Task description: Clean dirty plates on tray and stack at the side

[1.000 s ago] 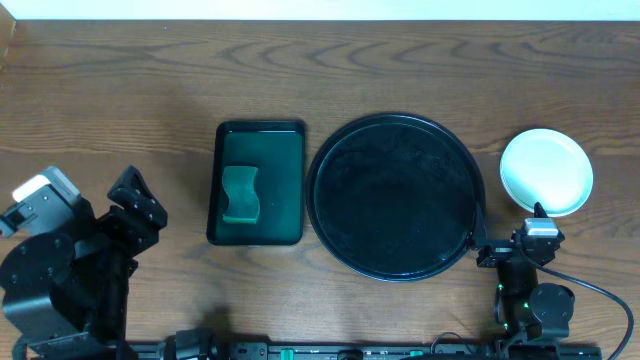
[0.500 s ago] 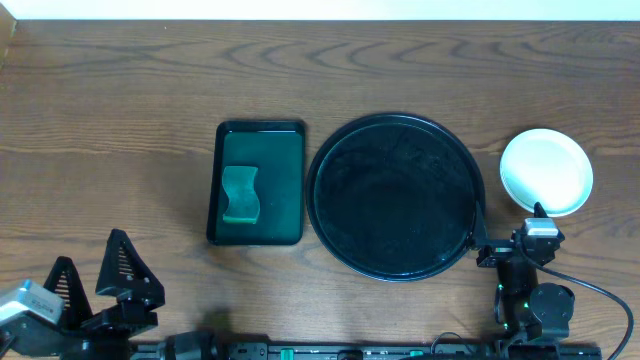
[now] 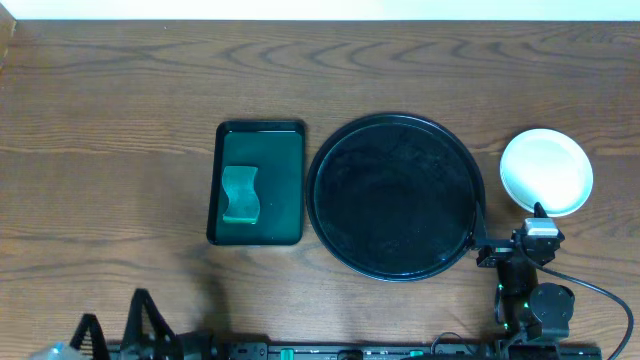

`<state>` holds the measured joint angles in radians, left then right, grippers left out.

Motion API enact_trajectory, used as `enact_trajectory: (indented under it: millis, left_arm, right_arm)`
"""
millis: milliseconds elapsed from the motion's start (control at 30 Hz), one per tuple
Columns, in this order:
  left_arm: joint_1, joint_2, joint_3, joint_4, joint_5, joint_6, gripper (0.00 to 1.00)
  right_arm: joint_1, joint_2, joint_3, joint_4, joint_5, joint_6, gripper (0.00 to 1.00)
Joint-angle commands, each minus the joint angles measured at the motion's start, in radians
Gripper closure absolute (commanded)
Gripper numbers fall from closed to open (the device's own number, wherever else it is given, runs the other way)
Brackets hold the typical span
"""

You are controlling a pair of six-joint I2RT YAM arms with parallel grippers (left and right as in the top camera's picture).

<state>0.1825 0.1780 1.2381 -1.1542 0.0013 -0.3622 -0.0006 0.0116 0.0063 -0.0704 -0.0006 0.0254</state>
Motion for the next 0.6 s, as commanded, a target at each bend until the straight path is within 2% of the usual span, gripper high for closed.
enact_trajectory:
  millis: [0, 200, 433, 567]
  left_arm:
    - [-0.017, -0.059, 0.001, -0.029, 0.014, 0.002, 0.2]
    - [-0.048, -0.172, -0.058, -0.035, 0.014, 0.002, 0.2]
    - [-0.062, -0.175, -0.098, -0.045, 0.013, -0.015, 0.2]
    - [-0.076, -0.175, -0.151, 0.058, 0.013, -0.062, 0.2]
  right_arm:
    - [0.009, -0.007, -0.001, -0.005, -0.005, 0.0, 0.01]
    - [0.009, -0.007, -0.001, -0.005, -0.005, 0.0, 0.01]
    - [0.009, -0.007, -0.001, -0.005, -0.005, 0.0, 0.01]
    - [0.009, -0.007, -0.001, -0.005, -0.005, 0.0, 0.01]
